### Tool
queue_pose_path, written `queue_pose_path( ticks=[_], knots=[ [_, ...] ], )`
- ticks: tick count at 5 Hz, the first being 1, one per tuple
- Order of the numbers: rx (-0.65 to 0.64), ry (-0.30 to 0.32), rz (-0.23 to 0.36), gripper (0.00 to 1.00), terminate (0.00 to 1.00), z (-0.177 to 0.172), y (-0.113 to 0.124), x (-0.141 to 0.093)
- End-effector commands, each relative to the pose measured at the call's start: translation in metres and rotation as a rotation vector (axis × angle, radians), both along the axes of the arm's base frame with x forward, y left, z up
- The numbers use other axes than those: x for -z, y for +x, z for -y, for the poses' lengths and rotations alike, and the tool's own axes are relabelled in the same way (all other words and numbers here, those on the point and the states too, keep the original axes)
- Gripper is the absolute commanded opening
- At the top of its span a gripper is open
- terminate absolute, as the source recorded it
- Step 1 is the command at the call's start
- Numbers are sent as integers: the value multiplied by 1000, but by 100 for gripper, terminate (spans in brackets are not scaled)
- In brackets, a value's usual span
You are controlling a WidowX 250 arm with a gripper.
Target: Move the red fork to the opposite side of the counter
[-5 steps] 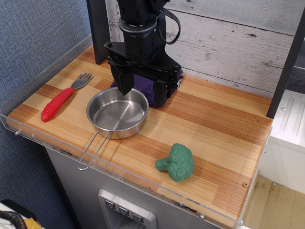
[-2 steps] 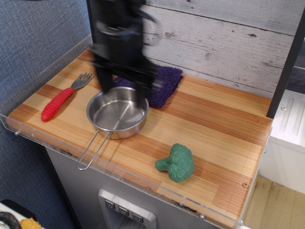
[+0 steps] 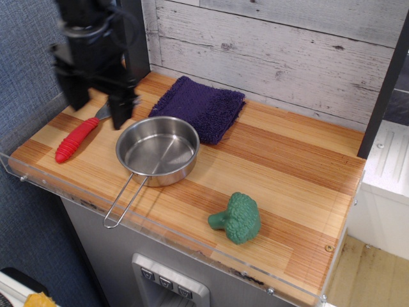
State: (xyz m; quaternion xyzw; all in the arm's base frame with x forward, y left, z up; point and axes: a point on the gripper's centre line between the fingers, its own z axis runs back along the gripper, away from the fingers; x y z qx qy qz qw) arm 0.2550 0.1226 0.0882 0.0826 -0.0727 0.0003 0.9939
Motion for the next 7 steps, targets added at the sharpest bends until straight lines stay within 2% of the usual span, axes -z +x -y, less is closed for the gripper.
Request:
queue_pose_path(
  ticks=[1,2,4,6,7],
  knots=[
    [-83,-21,-69,100,0,-43,11,28],
    [-105,-60,-92,100,0,-57,12,42],
    [-151,-69,-102,100,0,-75,4,52],
    [-158,-37,-159,100,0,-66,8,74],
    [-157,-37,-166,0,0,-61,9,78]
  ],
)
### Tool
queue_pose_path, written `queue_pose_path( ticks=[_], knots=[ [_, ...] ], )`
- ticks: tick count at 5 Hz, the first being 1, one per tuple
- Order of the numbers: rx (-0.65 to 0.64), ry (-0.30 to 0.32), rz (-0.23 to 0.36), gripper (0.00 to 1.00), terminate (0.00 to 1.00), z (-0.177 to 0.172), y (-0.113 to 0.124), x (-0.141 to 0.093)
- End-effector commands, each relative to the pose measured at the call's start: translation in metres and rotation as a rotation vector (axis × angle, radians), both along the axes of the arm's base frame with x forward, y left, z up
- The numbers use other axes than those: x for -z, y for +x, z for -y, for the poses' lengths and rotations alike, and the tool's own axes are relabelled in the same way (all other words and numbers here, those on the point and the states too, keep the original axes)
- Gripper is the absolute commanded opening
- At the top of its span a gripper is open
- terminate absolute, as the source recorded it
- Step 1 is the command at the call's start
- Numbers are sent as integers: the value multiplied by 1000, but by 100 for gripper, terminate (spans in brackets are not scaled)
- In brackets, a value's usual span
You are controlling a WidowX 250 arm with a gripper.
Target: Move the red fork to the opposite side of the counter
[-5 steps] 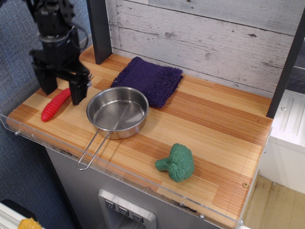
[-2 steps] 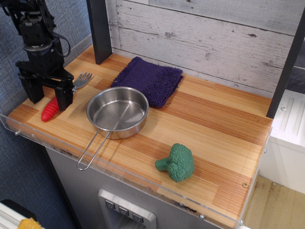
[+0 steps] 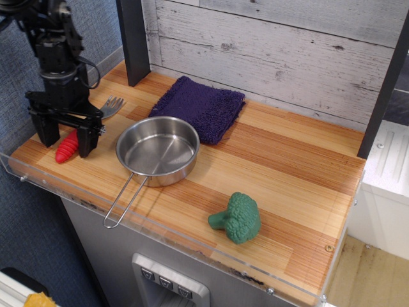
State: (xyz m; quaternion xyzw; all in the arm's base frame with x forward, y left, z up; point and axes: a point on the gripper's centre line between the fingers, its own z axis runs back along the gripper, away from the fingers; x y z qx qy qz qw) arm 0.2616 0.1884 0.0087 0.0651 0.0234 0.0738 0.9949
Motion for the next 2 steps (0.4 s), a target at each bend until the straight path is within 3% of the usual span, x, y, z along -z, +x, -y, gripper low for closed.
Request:
queue_pose_path(
  ticks=[1,2],
  knots=[
    [20,42,36,0,0,14,1,-14],
    [17,52,46,0,0,15,-1,-19]
  ],
)
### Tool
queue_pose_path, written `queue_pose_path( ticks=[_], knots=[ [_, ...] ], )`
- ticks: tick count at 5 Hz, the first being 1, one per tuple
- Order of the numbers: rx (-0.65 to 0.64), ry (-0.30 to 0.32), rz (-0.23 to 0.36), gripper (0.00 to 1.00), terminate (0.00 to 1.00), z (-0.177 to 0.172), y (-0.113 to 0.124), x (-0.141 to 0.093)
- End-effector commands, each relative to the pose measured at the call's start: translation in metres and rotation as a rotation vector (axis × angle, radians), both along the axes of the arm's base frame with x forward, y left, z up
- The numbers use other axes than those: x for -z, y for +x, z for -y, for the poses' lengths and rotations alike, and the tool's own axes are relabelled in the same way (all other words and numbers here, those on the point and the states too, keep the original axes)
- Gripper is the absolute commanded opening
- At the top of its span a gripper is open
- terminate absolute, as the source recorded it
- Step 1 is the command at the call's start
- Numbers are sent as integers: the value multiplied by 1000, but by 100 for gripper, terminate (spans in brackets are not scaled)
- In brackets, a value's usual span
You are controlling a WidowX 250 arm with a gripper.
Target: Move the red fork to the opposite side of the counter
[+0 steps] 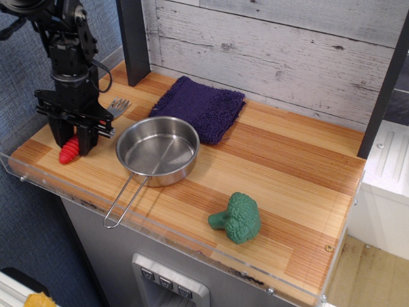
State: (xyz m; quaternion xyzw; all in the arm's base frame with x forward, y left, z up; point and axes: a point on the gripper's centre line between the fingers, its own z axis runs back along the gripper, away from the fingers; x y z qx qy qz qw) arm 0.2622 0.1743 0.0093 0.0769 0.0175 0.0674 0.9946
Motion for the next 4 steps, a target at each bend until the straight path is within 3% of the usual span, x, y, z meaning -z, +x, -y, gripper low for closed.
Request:
queue_pose_path(
  ticks=[1,3,4],
  knots=[
    [-16,39,69,0,0,-8,-15,-33],
    [-78,83,232,0,0,7,-42,-101],
    [14,24,291,0,0,42,-14,-117]
  ],
)
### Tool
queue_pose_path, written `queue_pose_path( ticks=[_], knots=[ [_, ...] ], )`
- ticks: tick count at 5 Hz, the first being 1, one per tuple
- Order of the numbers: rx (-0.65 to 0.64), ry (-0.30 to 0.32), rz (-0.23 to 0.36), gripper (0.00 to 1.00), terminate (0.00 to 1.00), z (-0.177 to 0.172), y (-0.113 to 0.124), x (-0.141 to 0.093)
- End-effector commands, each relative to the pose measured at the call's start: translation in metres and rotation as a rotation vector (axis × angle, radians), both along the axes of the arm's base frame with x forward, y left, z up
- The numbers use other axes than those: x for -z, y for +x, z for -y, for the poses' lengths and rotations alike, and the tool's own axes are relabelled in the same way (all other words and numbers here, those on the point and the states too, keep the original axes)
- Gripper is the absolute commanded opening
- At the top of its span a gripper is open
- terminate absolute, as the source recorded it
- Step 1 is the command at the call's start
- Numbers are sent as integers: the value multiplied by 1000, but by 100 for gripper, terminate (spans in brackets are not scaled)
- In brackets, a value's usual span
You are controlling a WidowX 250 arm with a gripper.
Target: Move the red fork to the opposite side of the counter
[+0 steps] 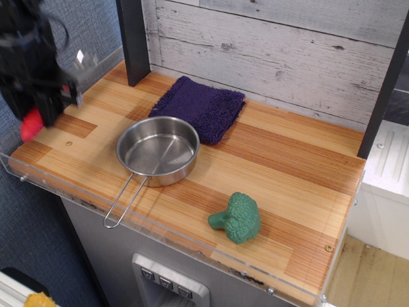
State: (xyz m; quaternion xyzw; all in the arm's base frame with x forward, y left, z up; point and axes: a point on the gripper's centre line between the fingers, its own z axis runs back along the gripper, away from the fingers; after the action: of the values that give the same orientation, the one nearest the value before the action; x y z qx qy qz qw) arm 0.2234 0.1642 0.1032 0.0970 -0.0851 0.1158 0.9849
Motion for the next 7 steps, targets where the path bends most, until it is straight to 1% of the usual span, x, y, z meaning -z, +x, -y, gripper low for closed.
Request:
queue_pose_path(
  ticks=[1,2,3,4,5,6,7],
  knots=[
    [186,-129,130,0,0,77,60,-30],
    [184,-193,152,0,0,113,90,-22],
    [162,-199,102,0,0,147,110,-12],
    [126,-204,47,0,0,174,110,2],
    [128,-204,21,0,0,194,110,16],
    [151,-193,-3,0,0,212,117,32],
    [180,-204,-41,0,0,226,124,49]
  ],
)
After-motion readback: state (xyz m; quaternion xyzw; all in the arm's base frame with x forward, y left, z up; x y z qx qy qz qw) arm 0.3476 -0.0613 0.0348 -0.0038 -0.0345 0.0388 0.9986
